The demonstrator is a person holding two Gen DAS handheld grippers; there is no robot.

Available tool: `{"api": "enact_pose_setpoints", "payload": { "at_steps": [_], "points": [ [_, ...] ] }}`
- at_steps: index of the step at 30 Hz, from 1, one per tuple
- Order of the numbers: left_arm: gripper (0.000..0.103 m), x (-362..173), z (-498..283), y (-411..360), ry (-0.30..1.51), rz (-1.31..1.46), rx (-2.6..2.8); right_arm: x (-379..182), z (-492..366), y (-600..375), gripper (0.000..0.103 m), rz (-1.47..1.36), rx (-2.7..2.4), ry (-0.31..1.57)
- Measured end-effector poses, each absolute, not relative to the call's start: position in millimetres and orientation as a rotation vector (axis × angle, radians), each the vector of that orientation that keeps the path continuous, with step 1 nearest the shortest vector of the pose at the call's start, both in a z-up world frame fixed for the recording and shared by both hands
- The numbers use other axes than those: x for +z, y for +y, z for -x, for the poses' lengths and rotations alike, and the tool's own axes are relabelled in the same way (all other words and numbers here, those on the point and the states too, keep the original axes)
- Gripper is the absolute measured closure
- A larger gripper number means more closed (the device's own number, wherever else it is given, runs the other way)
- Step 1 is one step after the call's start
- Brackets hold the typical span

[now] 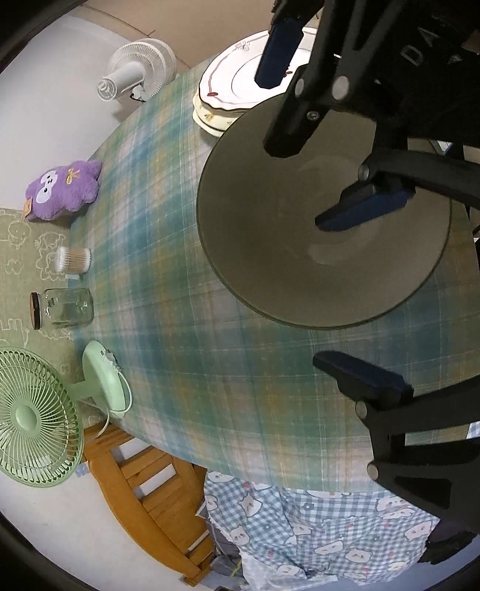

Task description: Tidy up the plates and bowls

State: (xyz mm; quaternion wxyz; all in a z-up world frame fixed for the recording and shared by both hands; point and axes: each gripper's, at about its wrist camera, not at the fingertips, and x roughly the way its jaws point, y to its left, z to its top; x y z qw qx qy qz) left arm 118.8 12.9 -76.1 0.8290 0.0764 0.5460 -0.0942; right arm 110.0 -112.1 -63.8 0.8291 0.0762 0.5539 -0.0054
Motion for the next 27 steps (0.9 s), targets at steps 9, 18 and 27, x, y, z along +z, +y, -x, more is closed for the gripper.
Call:
{"api": "enact_pose_setpoints", "payload": {
  "at_steps": [9,18,27],
  "points": [
    [0.028,-80,-119,17,1.155,-0.147,-0.238,-74,-104,-116,0.033,-0.228,-0.019,1.196],
    [0.034,-90,-129,19,1.176,-0.15,-0.245,-92,-107,-112,0.033,-0.26,-0.022,1.221],
    [0.04,-100,-135,18,1.203,-0.151,-0.284,-106,-113,-112,0.052,-0.32,-0.025,1.25]
  ]
}}
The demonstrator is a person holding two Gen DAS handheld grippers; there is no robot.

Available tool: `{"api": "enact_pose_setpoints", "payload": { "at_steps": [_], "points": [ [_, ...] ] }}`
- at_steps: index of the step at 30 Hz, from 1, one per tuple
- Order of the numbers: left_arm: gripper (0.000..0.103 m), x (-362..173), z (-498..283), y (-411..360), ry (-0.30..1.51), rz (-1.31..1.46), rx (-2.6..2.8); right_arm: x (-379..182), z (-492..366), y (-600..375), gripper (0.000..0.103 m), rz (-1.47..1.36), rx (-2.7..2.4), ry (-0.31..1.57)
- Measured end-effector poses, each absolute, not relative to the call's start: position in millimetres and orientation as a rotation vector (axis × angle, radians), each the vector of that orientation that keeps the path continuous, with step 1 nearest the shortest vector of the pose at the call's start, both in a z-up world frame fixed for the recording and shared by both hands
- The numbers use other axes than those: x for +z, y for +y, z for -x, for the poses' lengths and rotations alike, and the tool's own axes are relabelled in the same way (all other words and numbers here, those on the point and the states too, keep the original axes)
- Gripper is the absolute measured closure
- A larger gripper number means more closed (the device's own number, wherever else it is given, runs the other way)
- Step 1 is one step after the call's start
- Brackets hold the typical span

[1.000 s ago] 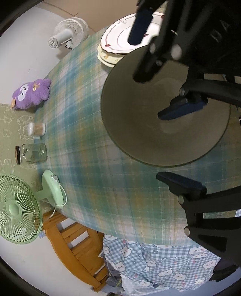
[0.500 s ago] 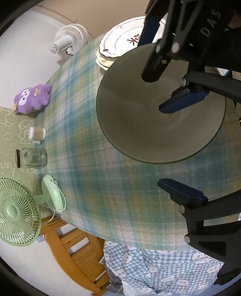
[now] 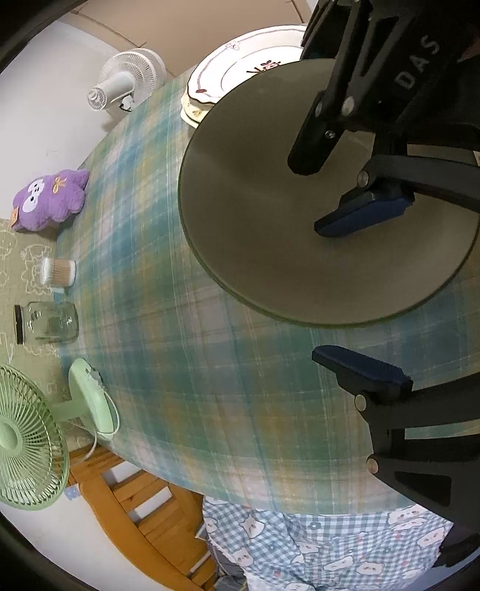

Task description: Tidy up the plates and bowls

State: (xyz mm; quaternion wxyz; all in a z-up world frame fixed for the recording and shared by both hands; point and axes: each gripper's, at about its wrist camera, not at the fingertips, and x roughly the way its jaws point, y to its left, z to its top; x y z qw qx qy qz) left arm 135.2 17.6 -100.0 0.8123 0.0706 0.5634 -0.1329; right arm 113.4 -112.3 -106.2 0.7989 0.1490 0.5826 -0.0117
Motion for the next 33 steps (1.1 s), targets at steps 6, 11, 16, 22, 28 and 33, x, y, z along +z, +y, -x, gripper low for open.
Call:
{"api": "enact_pose_setpoints", "payload": {
  "at_steps": [6,11,16,22,28,33],
  "points": [
    [0.043,-101,-136,18,1.214,-0.133,-0.311,-112,-115,-111,0.066,-0.353,-0.012,1.27],
    [0.056,-100,-135,12,1.211,-0.131,-0.356,-112,-117,-109,0.067,-0.347,-0.01,1.275],
    [0.059,-99,-133,12,1.206,-0.123,-0.347,-111,-116,-107,0.067,-0.329,-0.02,1.277],
    [0.06,-99,-133,15,1.224,-0.088,-0.341,-108,-117,-103,0.066,-0.321,-0.03,1.284],
    [0.06,-95,-129,15,1.212,-0.085,-0.337,-104,-114,-103,0.066,-0.3,-0.03,1.269],
    [0.06,-87,-125,15,1.199,-0.084,-0.339,-96,-111,-103,0.066,-0.298,-0.031,1.254]
  ]
}}
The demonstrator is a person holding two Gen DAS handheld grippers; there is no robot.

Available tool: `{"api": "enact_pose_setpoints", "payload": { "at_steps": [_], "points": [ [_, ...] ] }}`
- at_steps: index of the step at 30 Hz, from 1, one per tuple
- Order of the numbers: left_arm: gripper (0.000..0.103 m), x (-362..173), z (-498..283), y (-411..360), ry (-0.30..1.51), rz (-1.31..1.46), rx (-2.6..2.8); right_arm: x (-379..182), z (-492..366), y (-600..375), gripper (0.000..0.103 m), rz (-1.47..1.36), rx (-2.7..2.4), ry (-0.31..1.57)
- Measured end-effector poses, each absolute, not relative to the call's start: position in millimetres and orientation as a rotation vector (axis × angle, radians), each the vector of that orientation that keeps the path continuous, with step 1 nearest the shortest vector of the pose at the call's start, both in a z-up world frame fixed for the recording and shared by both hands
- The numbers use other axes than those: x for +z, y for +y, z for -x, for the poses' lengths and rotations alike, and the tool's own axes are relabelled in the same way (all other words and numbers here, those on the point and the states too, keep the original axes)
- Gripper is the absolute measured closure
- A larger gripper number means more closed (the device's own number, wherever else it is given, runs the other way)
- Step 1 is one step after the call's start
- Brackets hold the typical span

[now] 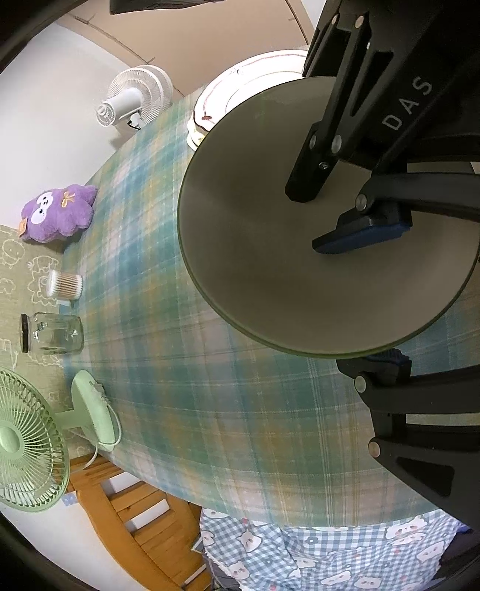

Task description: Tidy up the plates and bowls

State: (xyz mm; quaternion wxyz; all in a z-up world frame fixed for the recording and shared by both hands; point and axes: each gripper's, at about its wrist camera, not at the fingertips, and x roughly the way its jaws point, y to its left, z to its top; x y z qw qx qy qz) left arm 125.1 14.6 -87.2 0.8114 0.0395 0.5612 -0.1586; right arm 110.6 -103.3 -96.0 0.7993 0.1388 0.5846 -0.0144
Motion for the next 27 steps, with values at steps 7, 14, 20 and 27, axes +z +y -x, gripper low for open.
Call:
{"api": "enact_pose_setpoints", "payload": {
  "at_steps": [7,14,20,27],
  "points": [
    [0.06,-72,-119,11,1.178,-0.091,-0.342,-81,-104,-107,0.066,-0.305,-0.033,1.236],
    [0.06,-58,-117,-5,1.167,-0.098,-0.331,-67,-101,-120,0.066,-0.308,-0.025,1.225],
    [0.06,-44,-114,-26,1.145,-0.098,-0.321,-55,-98,-141,0.066,-0.306,-0.015,1.201],
    [0.06,-36,-111,-62,1.138,-0.077,-0.323,-42,-94,-178,0.066,-0.286,-0.02,1.186]
  ]
}}
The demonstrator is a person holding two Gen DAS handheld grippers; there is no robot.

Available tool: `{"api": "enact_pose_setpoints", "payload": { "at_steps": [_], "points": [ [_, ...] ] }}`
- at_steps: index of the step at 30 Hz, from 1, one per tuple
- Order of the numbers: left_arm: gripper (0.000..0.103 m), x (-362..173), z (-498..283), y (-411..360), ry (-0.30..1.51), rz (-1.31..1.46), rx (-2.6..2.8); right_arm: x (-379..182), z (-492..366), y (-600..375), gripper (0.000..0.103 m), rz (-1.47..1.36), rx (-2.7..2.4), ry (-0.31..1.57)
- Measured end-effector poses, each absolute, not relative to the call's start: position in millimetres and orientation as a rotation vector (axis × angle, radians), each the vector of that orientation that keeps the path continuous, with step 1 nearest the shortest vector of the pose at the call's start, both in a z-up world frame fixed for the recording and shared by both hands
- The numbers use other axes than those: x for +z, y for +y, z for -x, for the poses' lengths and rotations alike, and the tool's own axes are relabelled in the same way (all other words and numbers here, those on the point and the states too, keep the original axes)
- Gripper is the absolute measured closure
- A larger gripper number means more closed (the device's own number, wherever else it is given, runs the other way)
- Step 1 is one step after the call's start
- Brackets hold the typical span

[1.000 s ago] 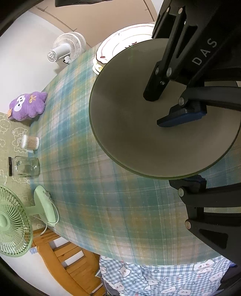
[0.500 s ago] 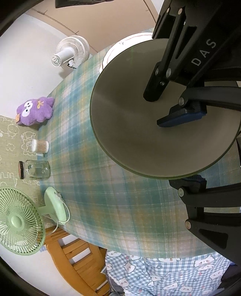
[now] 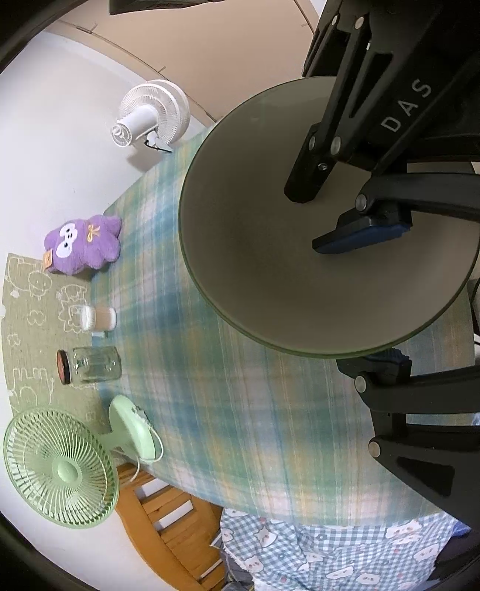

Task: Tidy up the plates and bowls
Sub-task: 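Lower the grey bowl onto the red-rimmed plate and open the right gripper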

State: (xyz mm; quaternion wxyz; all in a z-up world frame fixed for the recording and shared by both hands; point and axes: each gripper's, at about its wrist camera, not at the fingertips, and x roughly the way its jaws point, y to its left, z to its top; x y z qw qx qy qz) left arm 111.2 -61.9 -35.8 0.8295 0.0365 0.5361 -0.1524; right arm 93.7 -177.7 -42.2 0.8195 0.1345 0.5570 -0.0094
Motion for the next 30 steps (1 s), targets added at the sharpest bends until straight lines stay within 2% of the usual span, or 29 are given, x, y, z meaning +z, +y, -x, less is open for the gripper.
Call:
{"api": "enact_pose_setpoints", "payload": {
  "at_steps": [18,30],
  "points": [
    [0.06,-46,-111,-170,1.162,-0.058,-0.323,-48,-92,-284,0.066,-0.269,-0.036,1.209],
    [0.06,-66,-110,-200,1.205,-0.044,-0.253,-73,-101,-317,0.066,-0.262,0.016,1.259]
  ]
}}
